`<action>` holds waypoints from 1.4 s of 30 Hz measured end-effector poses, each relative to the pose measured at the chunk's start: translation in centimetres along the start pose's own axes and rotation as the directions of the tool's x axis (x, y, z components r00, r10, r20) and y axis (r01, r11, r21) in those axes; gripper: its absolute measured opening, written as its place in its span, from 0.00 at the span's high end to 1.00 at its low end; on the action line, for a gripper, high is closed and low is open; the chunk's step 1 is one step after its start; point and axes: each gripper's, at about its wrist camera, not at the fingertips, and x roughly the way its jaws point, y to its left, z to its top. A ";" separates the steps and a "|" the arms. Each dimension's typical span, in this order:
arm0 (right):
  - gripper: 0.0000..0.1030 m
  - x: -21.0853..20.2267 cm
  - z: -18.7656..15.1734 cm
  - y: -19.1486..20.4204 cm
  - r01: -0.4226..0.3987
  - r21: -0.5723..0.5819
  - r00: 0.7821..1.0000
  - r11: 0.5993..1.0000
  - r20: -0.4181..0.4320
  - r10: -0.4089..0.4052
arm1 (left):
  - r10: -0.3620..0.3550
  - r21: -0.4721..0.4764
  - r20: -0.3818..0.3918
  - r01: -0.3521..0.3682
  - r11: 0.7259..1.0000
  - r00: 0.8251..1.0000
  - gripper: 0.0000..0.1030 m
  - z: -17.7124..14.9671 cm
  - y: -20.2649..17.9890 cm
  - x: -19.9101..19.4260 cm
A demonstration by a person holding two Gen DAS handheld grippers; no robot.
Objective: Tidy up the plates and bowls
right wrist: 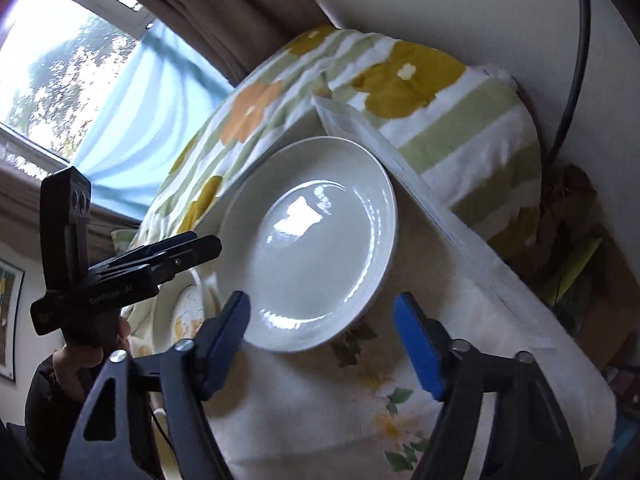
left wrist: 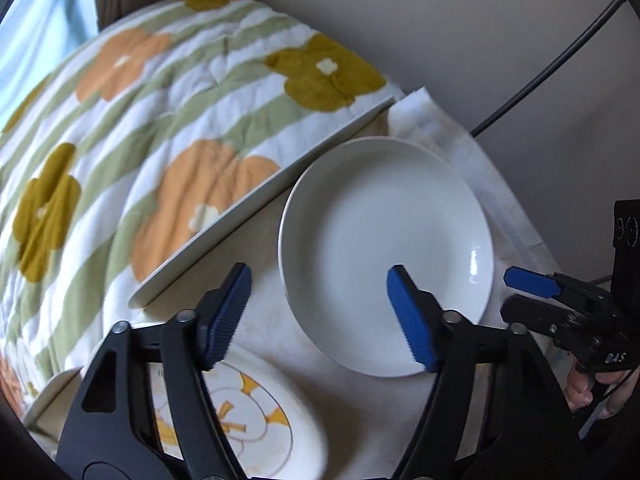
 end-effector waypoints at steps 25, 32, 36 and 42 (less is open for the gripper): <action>0.85 3.2 0.9 -1.5 0.158 0.084 0.986 0.984 0.048 -0.162 | 0.007 0.093 -0.040 -0.003 0.996 0.999 0.85 0.9 1.3 4.1; 0.85 2.6 0.9 -0.8 0.146 0.031 0.987 0.989 0.067 -0.148 | 0.043 0.095 0.004 -0.043 0.995 0.999 0.85 0.7 0.9 2.4; 0.85 1.3 1.2 -0.1 0.125 -0.012 0.989 0.992 0.084 -0.124 | 0.063 0.070 0.041 -0.065 0.995 0.997 0.85 0.3 0.4 0.2; 0.85 -2.0 2.0 1.5 0.074 -0.140 0.995 0.987 0.072 -0.064 | 0.116 -0.014 0.123 -0.115 0.993 0.986 0.85 -1.6 -1.4 -5.3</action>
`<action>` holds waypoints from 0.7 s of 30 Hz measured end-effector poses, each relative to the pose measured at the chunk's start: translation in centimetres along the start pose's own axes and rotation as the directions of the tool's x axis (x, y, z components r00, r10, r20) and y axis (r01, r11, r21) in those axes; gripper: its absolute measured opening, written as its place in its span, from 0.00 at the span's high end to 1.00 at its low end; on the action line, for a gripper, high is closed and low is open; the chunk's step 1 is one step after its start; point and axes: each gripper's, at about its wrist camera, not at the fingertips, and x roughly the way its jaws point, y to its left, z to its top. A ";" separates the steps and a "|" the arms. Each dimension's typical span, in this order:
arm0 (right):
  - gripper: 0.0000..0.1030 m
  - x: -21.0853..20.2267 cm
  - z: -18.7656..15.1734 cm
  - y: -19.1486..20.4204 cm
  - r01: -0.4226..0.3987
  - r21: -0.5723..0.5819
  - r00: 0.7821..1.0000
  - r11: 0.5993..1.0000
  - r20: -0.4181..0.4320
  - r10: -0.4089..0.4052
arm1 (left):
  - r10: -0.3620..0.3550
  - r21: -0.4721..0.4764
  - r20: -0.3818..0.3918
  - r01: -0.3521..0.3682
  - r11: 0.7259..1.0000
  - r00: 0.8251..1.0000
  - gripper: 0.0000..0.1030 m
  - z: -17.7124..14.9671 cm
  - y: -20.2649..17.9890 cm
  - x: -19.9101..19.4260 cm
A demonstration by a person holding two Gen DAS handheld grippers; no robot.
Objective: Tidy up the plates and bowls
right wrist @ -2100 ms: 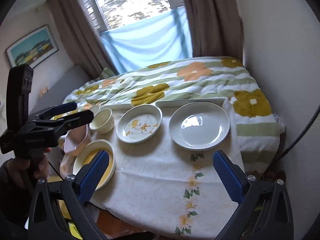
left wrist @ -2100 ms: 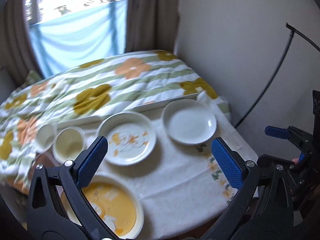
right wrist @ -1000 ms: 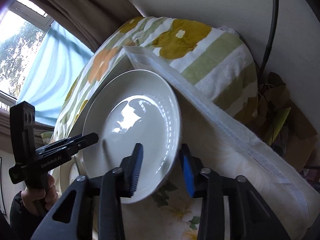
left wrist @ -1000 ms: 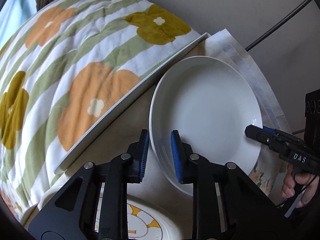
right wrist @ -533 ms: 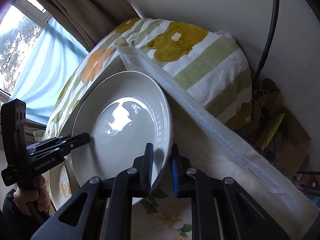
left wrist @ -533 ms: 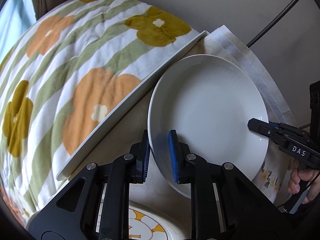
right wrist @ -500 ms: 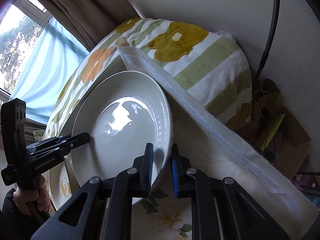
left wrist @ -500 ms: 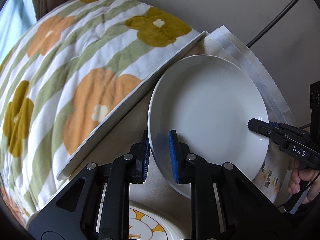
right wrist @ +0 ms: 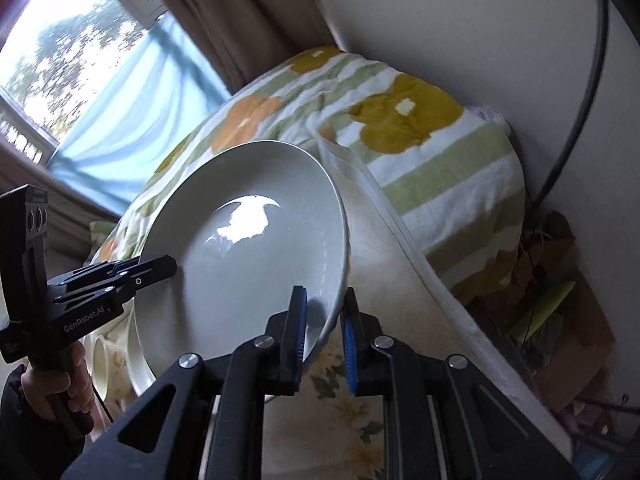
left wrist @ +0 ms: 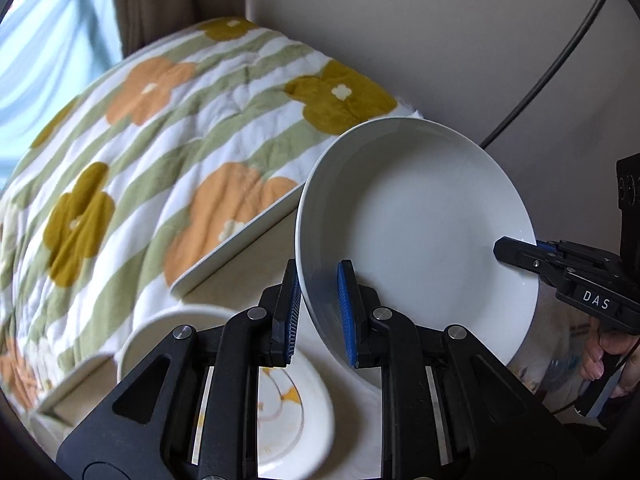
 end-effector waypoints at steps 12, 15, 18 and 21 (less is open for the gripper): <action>0.85 -5.8 -1.9 5.8 -0.213 -0.347 0.976 0.913 -0.126 0.180 | 0.209 -0.321 0.108 -0.165 0.933 0.972 0.85 -11.1 -2.0 -12.4; 0.85 -5.8 -3.8 7.6 -0.270 -0.415 0.960 0.869 -0.183 0.211 | 0.271 -0.407 0.101 -0.209 0.889 0.957 0.85 -15.1 -2.1 -14.6; 0.85 -5.3 -6.2 9.5 -0.322 -0.462 0.942 0.827 -0.247 0.229 | 0.309 -0.492 0.075 -0.234 0.838 0.948 0.85 -19.2 -1.8 -16.0; 0.85 -4.5 -8.5 11.3 -0.363 -0.494 0.923 0.790 -0.304 0.235 | 0.328 -0.557 0.045 -0.249 0.792 0.944 0.85 -23.3 -1.2 -16.8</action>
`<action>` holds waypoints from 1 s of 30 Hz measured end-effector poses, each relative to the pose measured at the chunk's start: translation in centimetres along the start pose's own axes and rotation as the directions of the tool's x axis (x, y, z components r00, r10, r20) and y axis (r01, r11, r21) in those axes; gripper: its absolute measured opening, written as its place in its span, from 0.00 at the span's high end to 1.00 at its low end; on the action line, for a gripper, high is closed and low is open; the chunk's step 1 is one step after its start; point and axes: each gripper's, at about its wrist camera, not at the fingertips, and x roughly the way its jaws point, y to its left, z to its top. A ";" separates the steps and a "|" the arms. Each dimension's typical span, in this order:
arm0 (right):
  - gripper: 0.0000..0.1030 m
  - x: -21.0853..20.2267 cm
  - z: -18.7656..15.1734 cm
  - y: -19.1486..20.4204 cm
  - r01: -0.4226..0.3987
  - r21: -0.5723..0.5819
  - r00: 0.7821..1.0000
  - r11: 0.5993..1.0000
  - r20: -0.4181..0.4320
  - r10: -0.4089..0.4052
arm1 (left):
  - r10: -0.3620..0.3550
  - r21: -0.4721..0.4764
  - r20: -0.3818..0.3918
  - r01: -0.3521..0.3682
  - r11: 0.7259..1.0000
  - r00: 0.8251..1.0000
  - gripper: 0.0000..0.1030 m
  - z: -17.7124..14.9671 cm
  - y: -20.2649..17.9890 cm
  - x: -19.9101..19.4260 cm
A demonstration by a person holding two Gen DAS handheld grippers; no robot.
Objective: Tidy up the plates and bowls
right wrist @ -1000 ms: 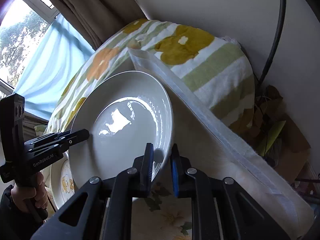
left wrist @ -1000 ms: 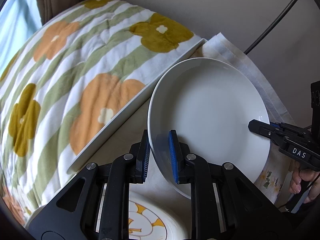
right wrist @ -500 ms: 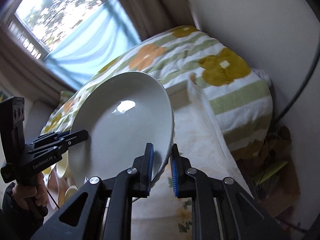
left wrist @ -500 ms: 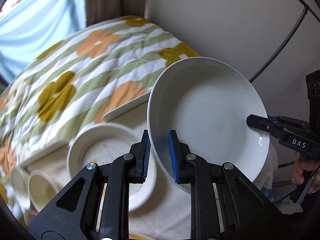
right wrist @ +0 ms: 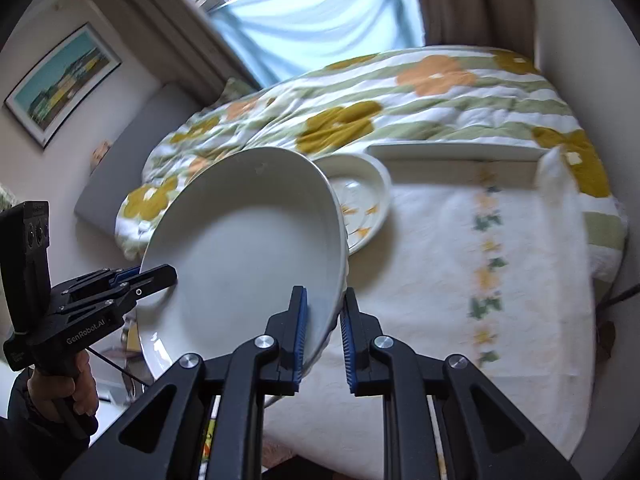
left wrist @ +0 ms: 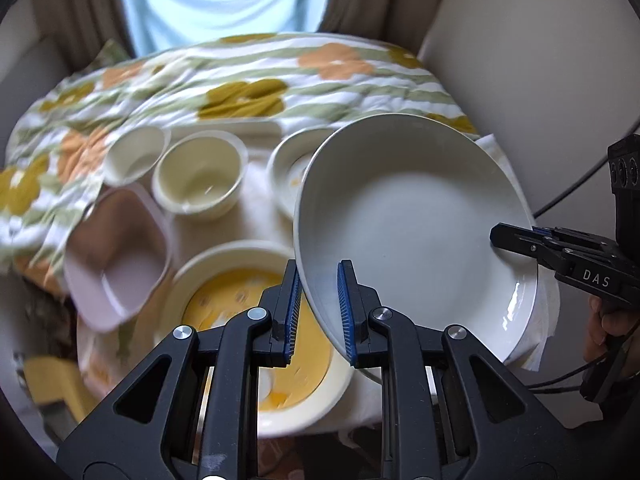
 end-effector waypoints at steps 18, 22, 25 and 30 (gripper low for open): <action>0.85 10.8 -3.9 6.4 0.035 -0.038 0.986 0.999 -0.163 -0.041 | -0.028 -0.131 -0.139 0.010 0.991 0.990 0.85 -8.6 11.8 5.7; 0.85 11.1 -4.1 6.7 0.072 -0.034 0.984 0.997 -0.161 -0.077 | -0.029 -0.095 -0.159 0.014 0.995 0.987 0.84 -8.6 12.2 7.0; 0.85 11.2 -4.1 6.8 0.088 -0.028 0.983 0.996 -0.157 -0.091 | -0.017 -0.068 -0.173 0.005 0.998 0.985 0.84 -8.5 12.0 7.5; 0.85 11.3 -4.1 7.1 0.118 -0.038 0.982 0.992 -0.147 -0.123 | 0.010 -0.027 -0.171 -0.015 1.000 0.985 0.84 -8.4 11.7 7.8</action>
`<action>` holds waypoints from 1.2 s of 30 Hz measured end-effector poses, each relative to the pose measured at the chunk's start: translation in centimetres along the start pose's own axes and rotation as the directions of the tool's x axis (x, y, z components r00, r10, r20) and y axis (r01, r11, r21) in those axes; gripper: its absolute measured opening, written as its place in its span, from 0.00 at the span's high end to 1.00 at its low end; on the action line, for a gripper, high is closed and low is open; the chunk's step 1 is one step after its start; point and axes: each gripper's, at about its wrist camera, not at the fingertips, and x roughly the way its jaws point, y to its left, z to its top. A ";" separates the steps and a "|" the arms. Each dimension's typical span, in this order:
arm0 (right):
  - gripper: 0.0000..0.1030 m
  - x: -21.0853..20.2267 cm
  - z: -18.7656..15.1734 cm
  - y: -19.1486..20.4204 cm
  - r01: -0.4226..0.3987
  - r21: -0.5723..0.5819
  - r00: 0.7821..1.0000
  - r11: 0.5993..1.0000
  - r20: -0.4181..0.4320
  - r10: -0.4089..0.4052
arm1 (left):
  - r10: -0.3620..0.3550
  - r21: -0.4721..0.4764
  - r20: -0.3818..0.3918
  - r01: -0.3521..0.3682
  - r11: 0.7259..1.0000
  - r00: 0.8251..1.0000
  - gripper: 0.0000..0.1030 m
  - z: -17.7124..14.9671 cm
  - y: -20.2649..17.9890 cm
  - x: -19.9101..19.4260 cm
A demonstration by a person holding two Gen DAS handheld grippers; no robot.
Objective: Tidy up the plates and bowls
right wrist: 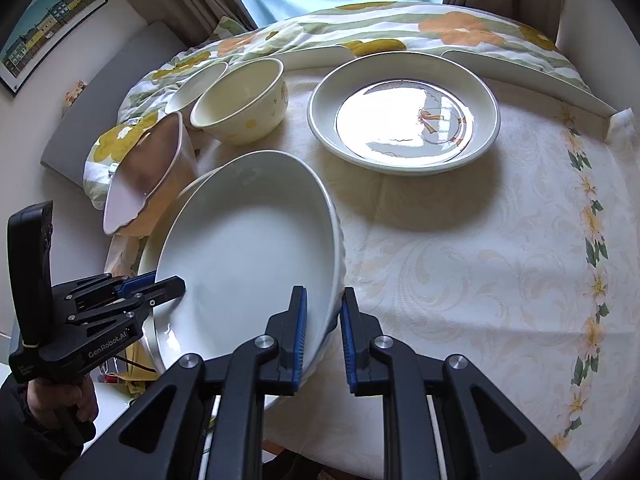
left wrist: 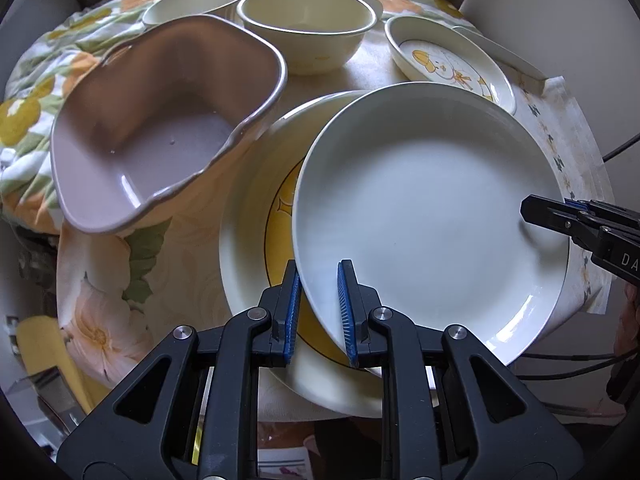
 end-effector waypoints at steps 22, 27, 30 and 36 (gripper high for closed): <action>0.85 1.1 0.1 2.3 0.135 -0.180 0.991 0.974 0.027 -0.132 | 0.268 0.167 0.082 -0.278 0.946 0.960 0.85 -0.1 -2.3 -1.1; 0.85 1.1 0.3 3.0 0.146 -0.222 0.989 0.964 0.048 -0.139 | 0.284 0.153 0.089 -0.295 0.943 0.955 0.85 -0.4 -1.8 -1.4; 0.85 1.3 0.2 3.5 0.158 -0.251 0.987 0.955 0.049 -0.150 | 0.279 0.145 0.090 -0.290 0.946 0.956 0.85 -0.4 -1.5 -1.5; 0.85 1.2 0.3 3.1 0.141 -0.231 0.990 0.963 0.046 -0.134 | 0.265 0.132 0.088 -0.275 0.953 0.960 0.85 -0.6 -1.2 -1.8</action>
